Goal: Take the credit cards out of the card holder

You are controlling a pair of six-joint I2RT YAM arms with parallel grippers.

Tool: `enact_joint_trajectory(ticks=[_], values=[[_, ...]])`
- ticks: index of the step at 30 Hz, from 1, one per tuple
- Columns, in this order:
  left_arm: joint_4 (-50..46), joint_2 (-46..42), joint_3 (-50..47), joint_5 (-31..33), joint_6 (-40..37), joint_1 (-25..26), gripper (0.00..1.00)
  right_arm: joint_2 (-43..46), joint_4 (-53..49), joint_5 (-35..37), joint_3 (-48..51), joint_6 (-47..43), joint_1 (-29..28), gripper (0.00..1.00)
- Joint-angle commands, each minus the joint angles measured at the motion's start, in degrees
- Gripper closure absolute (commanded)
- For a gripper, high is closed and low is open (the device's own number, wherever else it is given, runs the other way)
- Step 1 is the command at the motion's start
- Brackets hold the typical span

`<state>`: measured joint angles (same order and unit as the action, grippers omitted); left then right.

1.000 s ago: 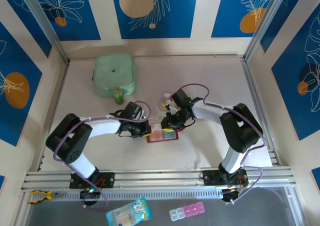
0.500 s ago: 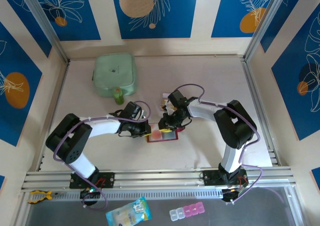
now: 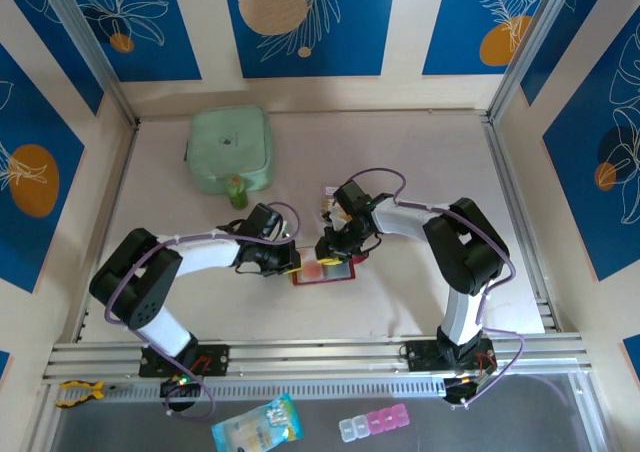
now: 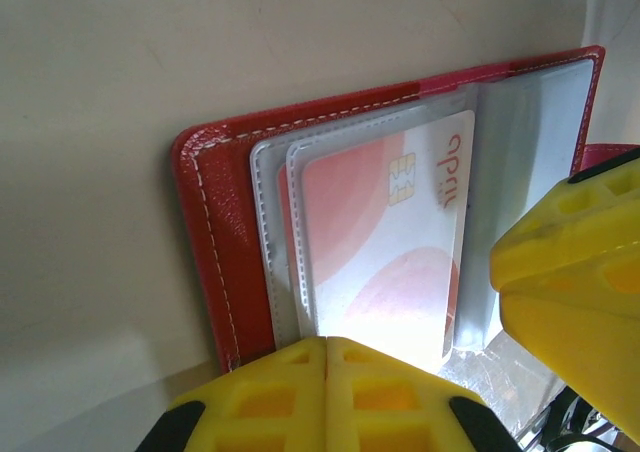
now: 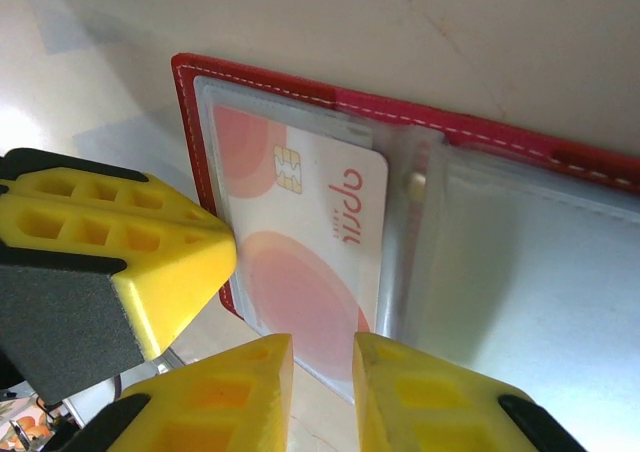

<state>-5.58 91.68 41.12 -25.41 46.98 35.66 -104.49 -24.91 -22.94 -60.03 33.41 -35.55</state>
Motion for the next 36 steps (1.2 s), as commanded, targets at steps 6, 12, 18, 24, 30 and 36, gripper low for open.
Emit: enact_joint_trajectory(ticks=[6, 12, 18, 24, 30, 36], values=[[-1.42, -0.86, 0.69, 0.27, -1.1, -0.73, 0.92, -1.26, -0.8, -1.84, -1.79, -0.89, -0.45, 0.77], [-2.32, -1.43, 1.24, 0.62, -1.4, -0.69, 0.9, -1.21, -1.09, -1.67, -2.02, -0.98, -0.44, 0.77], [-2.66, -1.34, 1.13, 1.15, -1.52, -0.73, 0.91, -1.04, -1.37, -1.49, -2.06, -1.0, -0.4, 0.77], [-2.77, 0.05, 1.24, 0.91, -1.72, -0.73, 0.94, -0.93, -1.46, -1.34, -2.02, -1.15, -0.4, 0.77], [-2.52, -0.99, 0.84, 1.13, -1.37, -0.68, 0.92, -0.91, -1.44, -1.3, -1.93, -1.24, -0.4, 0.77], [-3.09, -2.95, 1.15, 1.44, -1.15, -0.7, 0.9, -0.89, -1.63, -1.14, -2.02, -1.33, -0.4, 0.77]])
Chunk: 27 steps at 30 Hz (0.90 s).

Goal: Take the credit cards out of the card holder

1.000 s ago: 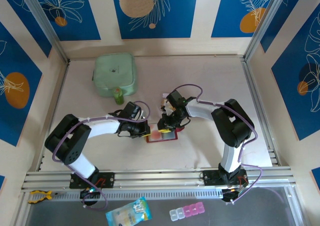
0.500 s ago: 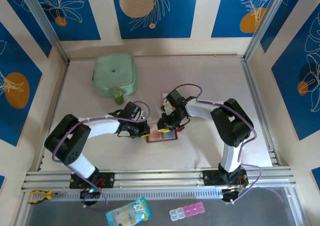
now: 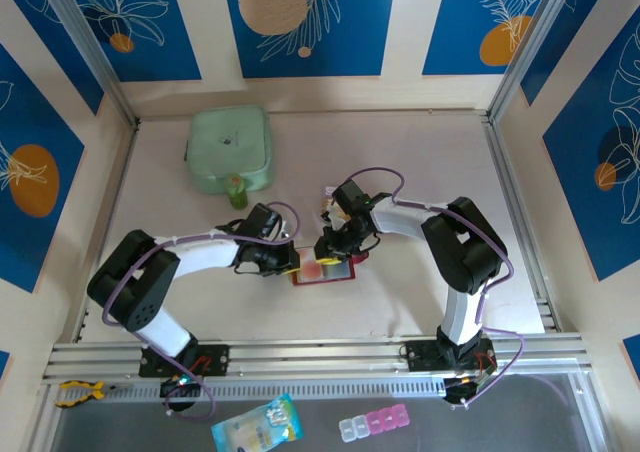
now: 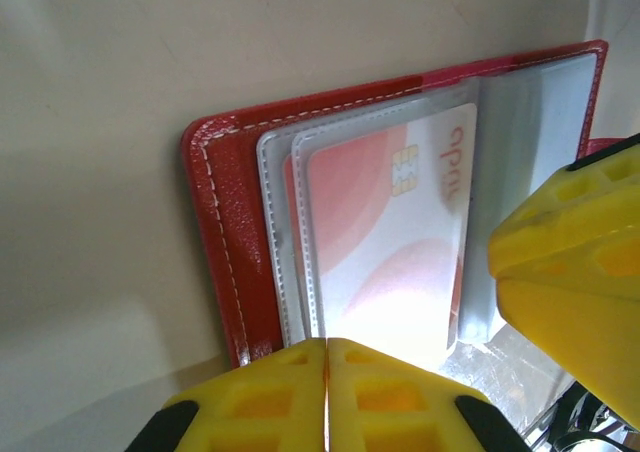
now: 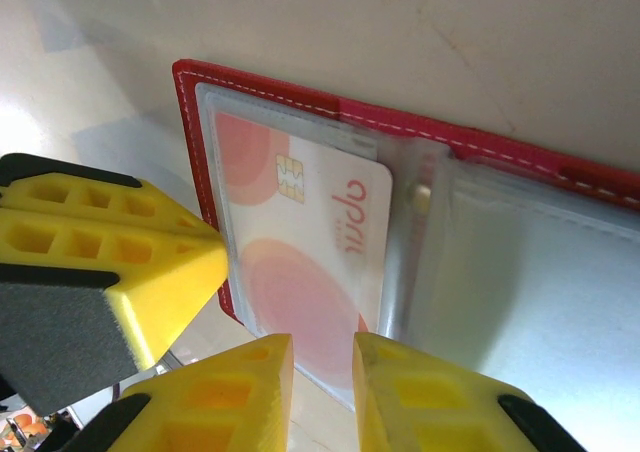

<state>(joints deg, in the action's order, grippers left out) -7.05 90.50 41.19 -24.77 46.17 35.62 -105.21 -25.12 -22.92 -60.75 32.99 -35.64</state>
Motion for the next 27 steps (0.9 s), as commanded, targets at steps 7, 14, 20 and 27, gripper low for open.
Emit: enact_joint_trajectory(ticks=[7, 14, 20, 27], values=[[-0.37, -0.44, 0.21, -0.09, 0.04, -0.66, 0.91, 0.0, -1.58, -1.13, -1.3, -1.0, -0.3, 0.77], [0.59, 1.98, -0.14, -0.61, 0.04, -0.64, 0.95, 0.08, -1.85, -0.9, -1.3, -1.04, -0.13, 0.77], [0.31, 2.56, -0.41, -0.44, -0.07, -0.64, 0.98, -0.08, -1.86, -0.81, -1.28, -1.17, -0.16, 0.77], [-0.16, 2.4, -0.32, -0.18, -0.43, -0.66, 0.98, -0.87, -1.2, -1.51, -1.38, -1.38, -0.18, 0.77]])
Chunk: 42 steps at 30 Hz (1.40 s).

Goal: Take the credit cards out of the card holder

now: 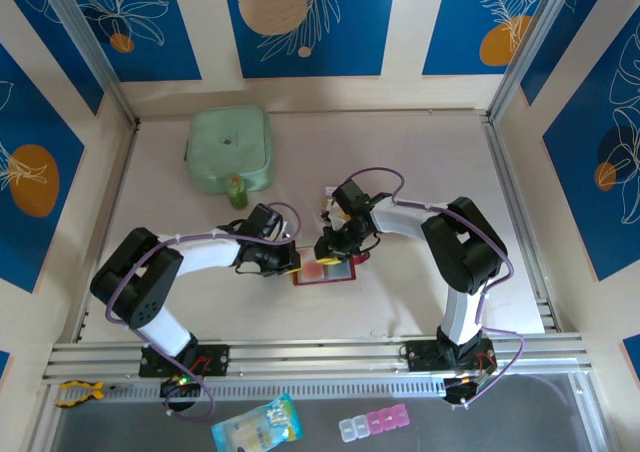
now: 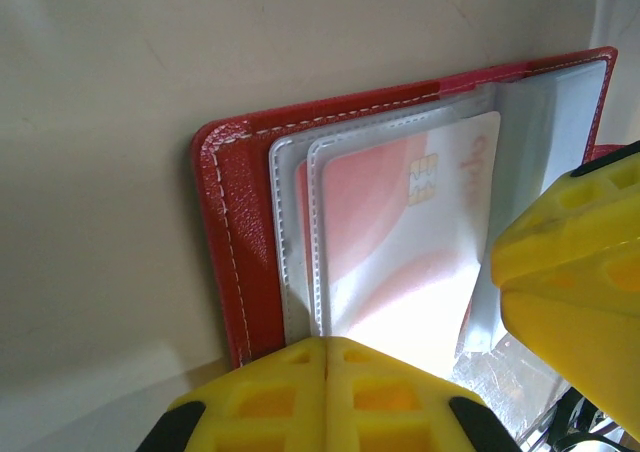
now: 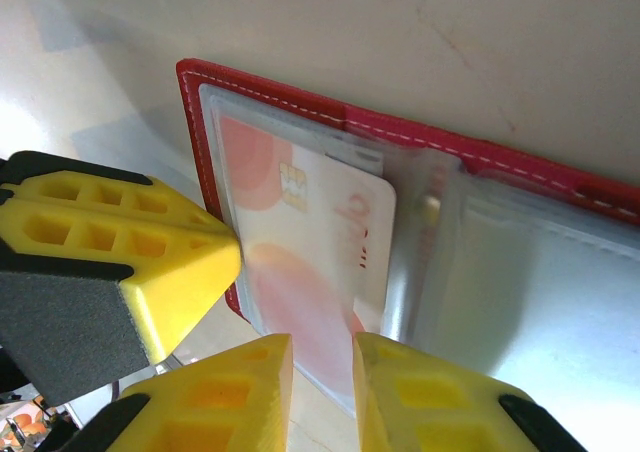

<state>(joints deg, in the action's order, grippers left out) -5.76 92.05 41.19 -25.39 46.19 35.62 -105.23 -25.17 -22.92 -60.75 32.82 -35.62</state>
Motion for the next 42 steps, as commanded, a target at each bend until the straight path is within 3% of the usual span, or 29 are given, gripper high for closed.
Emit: enact_joint_trajectory(ticks=[1, 23, 32, 42], values=[[-1.45, 0.85, -0.32, 0.43, -0.4, -0.65, 0.98, -1.05, -1.14, -1.52, -1.46, -1.3, -0.22, 0.76], [-2.04, 0.41, 0.22, 0.35, -0.6, -0.64, 0.96, -4.21, -0.79, -3.15, -2.9, -2.71, -1.24, 0.78], [-2.32, 0.12, 0.12, 0.52, -0.67, -0.67, 0.94, -4.2, -9.38, 8.69, -5.07, -4.8, -1.43, 0.77], [-2.5, 0.79, 0.29, 0.9, -1.26, -0.85, 0.94, -1.44, -9.17, 8.33, -6.13, -5.49, -2.83, 0.77]])
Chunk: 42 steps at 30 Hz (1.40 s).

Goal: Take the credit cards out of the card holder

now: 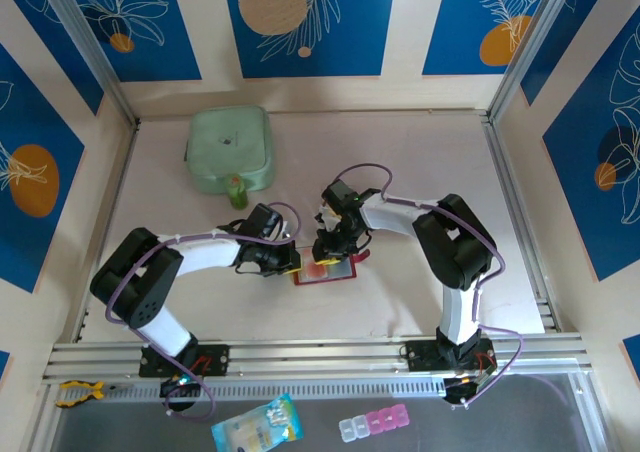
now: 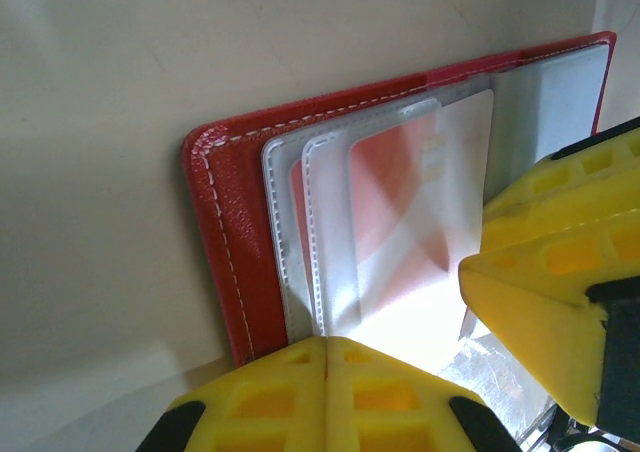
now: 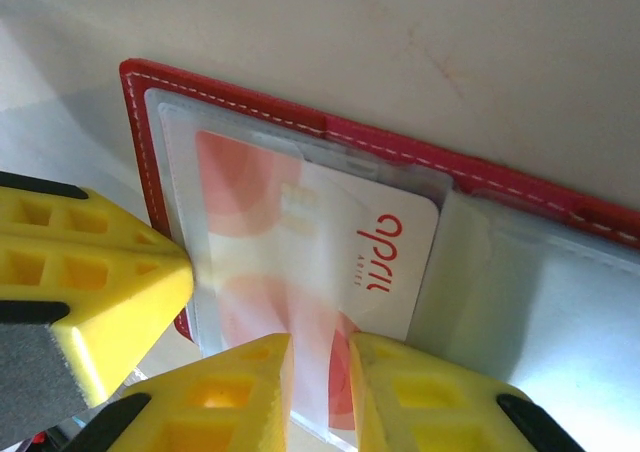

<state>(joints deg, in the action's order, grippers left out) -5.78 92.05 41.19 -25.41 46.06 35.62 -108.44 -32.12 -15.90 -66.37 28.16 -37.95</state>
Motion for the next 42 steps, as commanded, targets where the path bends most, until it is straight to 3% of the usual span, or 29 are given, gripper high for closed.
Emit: enact_joint_trajectory(ticks=[1, 15, 42], values=[[-2.86, 0.9, 0.53, 0.95, -1.39, -0.88, 0.94, 2.03, -2.4, 1.31, -0.51, -0.75, -0.45, 0.77], [-5.29, -1.25, 4.31, -0.27, -2.69, -1.66, 0.94, 6.29, 0.43, -1.85, 2.01, 2.65, 1.34, 0.77], [-4.57, 3.77, 3.83, -1.16, -1.85, 0.48, 0.98, 2.55, 4.26, -6.25, 4.58, 4.8, 3.41, 0.73]])
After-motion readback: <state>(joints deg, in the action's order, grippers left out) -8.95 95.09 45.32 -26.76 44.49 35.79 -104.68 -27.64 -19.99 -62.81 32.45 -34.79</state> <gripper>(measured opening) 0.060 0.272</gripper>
